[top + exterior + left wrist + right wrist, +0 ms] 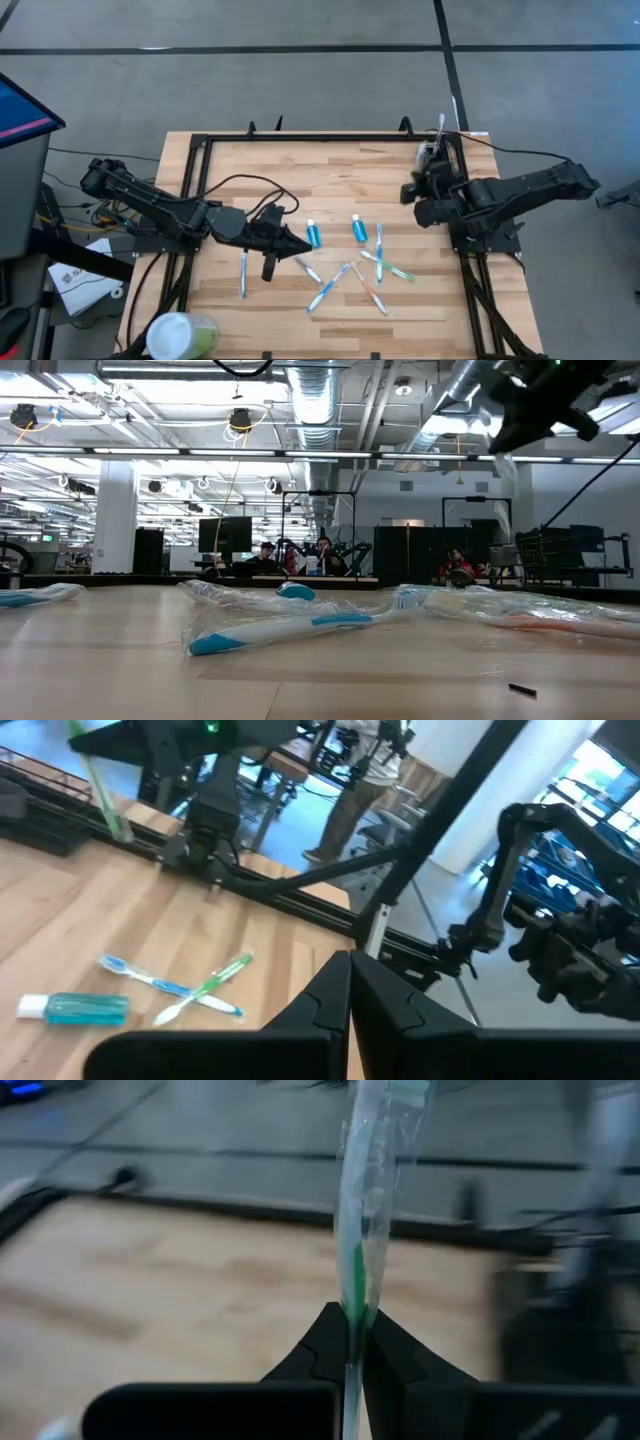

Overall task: Pick & Place toothbrushing station
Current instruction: Put the top green toothbrush into the left section of wire organizer

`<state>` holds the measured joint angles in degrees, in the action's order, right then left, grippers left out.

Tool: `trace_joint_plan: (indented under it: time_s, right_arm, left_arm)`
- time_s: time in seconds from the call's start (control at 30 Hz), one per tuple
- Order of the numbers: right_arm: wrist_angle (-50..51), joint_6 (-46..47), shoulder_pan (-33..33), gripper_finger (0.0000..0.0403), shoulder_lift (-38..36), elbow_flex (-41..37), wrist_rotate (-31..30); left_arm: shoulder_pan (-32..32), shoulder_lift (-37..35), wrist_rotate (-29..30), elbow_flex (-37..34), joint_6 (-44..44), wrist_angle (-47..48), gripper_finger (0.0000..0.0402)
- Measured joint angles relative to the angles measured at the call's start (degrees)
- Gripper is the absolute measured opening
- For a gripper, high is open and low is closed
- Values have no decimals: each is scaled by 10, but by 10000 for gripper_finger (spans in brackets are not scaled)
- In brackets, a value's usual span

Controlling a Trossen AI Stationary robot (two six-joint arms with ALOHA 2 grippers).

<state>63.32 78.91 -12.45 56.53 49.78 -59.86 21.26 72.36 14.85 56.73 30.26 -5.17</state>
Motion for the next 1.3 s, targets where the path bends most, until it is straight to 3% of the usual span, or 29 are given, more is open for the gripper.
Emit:
trace_joint_plan:
  time_s: [0.27,0.37,0.67,0.8,0.9,1.07,1.3]
  right_arm:
    - [230,297,38,5,17,-21,-111]
    - [266,351,51,5,29,-32,-133]
    - [267,349,74,7,57,-79,-176]
    - [267,375,75,7,41,-122,-193]
    - [254,425,72,5,18,-171,-204]
    - [188,422,74,4,-26,-235,-209]
    - [189,393,89,4,-28,-218,-254]
  left_arm:
    - [0,0,37,0,2,1,2]
    - [0,0,70,0,-14,1,2]
    - [0,0,210,-19,-103,0,2]
    - [0,-4,243,-50,-106,1,2]
    - [2,-15,268,-78,-91,-4,2]
    - [4,-58,306,-129,-51,-6,2]
    - [9,-120,324,-194,-2,-23,2]
